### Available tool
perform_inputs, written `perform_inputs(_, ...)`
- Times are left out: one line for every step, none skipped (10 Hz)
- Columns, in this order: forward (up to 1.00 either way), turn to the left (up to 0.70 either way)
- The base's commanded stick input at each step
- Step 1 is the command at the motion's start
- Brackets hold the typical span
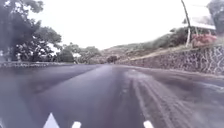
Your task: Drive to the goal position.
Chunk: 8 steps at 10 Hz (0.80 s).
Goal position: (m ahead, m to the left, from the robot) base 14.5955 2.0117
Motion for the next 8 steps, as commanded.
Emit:
perform_inputs(0.7,0.0)
perform_inputs(0.7,0.0)
perform_inputs(0.7,0.0)
perform_inputs(0.7,0.0)
perform_inputs(0.7,0.0)
perform_inputs(0.7,0.0)
perform_inputs(0.7,0.0)
perform_inputs(0.7,0.0)
